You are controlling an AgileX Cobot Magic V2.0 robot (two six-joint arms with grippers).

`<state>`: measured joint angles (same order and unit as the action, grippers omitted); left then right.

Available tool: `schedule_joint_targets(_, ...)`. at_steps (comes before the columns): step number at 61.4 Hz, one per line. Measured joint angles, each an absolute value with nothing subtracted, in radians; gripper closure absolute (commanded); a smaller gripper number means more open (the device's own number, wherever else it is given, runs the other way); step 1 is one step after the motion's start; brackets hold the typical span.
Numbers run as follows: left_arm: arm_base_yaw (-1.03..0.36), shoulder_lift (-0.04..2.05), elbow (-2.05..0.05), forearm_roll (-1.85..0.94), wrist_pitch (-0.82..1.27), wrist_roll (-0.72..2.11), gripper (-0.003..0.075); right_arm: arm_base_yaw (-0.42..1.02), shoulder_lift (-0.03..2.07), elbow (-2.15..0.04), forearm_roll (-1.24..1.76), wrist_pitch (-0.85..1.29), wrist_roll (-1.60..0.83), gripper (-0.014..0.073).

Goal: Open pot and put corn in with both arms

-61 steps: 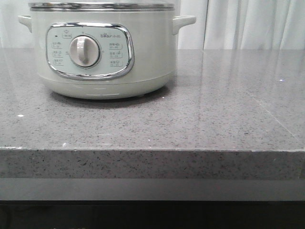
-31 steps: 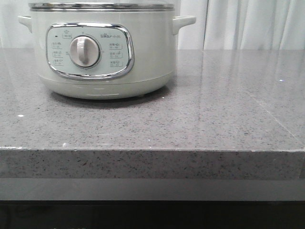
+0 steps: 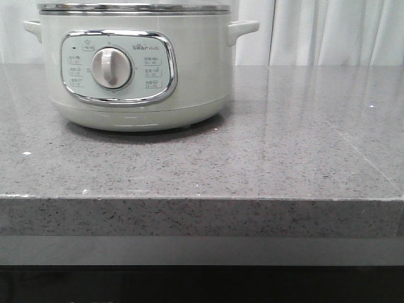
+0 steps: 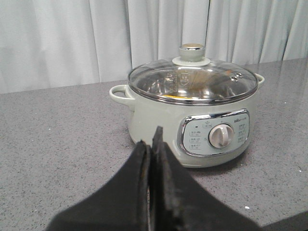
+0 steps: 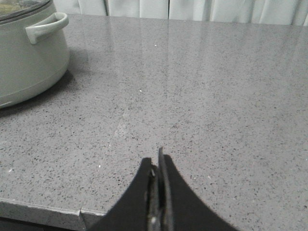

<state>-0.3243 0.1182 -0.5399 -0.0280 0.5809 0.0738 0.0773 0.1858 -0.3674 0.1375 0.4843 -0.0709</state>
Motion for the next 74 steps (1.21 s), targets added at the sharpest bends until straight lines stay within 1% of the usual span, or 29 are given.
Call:
schedule_joint_targets(14,-0.308,0.107,-0.504,-0.031,0.532,0.074,0.0741,0.077,0.186,-0.367,0.137,0.484,-0.071,0.0702)
schedule_joint_targets(28,-0.159,-0.002,-0.323,-0.044,0.394,0.074,0.0741,0.077,0.186,-0.367,0.137,0.484,-0.071,0.0702)
schedule_joint_targets(38,-0.085,-0.007,-0.173,-0.061,0.327,0.074,0.0741,0.077,0.186,-0.367,0.137,0.484,-0.071,0.0702)
schedule_joint_targets(54,-0.061,-0.007,0.008,-0.107,0.192,0.074,0.0741,0.077,0.186,-0.367,0.137,0.484,-0.071,0.0702)
schedule_joint_targets(74,-0.058,-0.007,0.008,-0.132,0.144,0.074,0.0741,0.077,0.186,-0.367,0.137,0.484,-0.071,0.0702)
